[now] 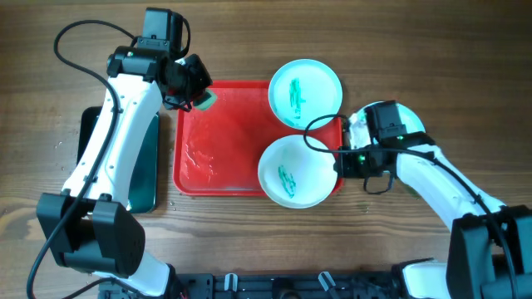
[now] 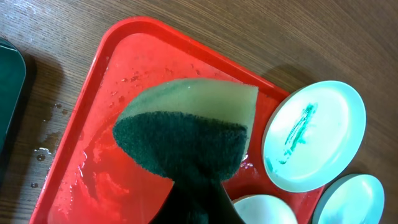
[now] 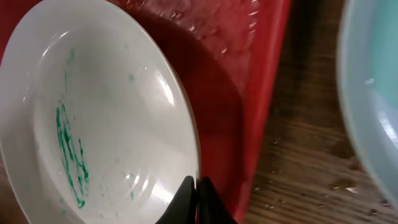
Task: Clean dirty plates on tray and stack at the side
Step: 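Grasp the lower-right white plate rim with the right gripper and drag it left, then tilt the plate with the right gripper toward the sponge in the left gripper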
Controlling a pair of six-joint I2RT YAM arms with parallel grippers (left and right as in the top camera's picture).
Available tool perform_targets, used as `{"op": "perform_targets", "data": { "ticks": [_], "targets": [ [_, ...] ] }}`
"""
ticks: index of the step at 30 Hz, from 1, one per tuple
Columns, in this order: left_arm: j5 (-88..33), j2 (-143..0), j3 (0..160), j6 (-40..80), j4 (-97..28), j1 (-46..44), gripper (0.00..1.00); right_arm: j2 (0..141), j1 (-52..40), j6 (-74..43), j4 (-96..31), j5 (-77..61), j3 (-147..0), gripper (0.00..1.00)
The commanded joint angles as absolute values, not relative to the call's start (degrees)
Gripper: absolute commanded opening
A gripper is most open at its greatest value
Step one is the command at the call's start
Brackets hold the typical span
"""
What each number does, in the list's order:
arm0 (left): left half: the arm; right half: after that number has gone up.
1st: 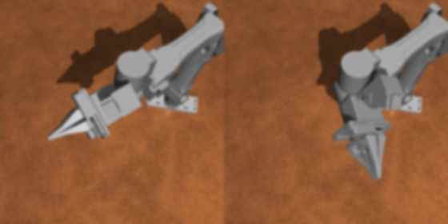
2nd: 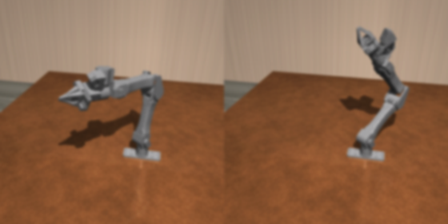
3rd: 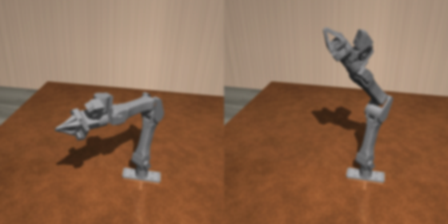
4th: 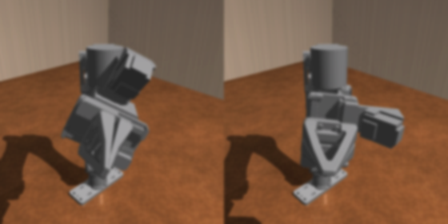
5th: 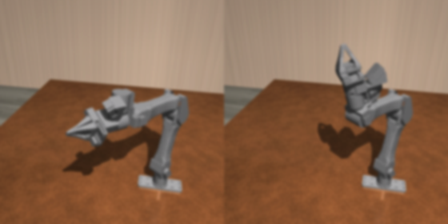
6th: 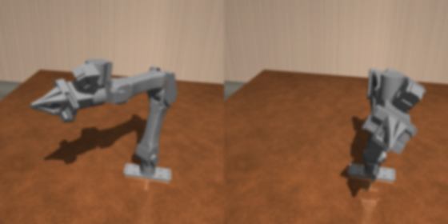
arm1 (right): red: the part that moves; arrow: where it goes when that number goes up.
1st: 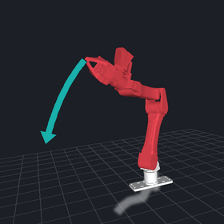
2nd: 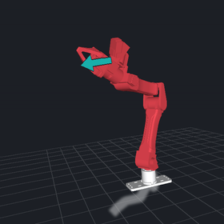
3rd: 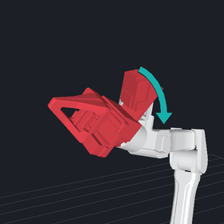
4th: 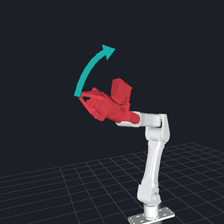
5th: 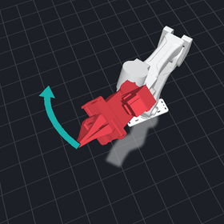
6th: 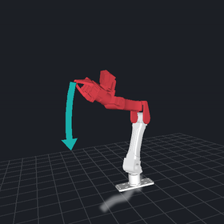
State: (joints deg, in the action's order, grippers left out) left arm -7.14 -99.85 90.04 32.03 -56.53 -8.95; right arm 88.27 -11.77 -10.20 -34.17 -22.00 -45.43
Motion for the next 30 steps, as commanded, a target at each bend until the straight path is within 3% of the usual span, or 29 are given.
{"op": "perform_targets", "data": {
  "ticks": [1, 6, 12, 15, 18, 21, 30],
  "targets": [
    [-6.5, -100.2, 89.8, 32.4, -56.3, -9.2, 0.04, 89.0, -19.0, -17.2, -35.2, -24.3, -51.1, 0.04],
    [-6.5, -100.2, 89.8, 32.4, -56.3, -9.1, 0.04, 89.1, -33.0, -38.2, -28.8, -10.3, -56.9, 0.04],
    [-6.5, -100.2, 89.8, 32.4, -56.4, -9.3, 0.04, 99.3, -37.6, -46.7, -14.6, -8.1, -56.9, 0.04],
    [-6.5, -100.2, 89.8, 32.4, -56.3, -9.2, 0.04, 101.8, -37.6, -44.2, -14.3, -11.9, -58.4, 0.05],
    [-6.5, -100.2, 89.8, 32.4, -56.4, -9.2, 0.04, 101.8, -37.6, -37.8, -21.3, -11.0, -63.4, 0.17],
    [-6.5, -100.2, 89.8, 32.4, -56.4, -9.2, 0.04, 101.8, -37.6, -32.2, -29.8, -10.0, -69.2, 0.22],
    [-4.4, -100.2, 89.8, 32.3, -56.4, -9.2, 0.04, 110.4, -37.2, -22.5, -34.0, -3.5, -70.9, 0.25]
  ]
}}
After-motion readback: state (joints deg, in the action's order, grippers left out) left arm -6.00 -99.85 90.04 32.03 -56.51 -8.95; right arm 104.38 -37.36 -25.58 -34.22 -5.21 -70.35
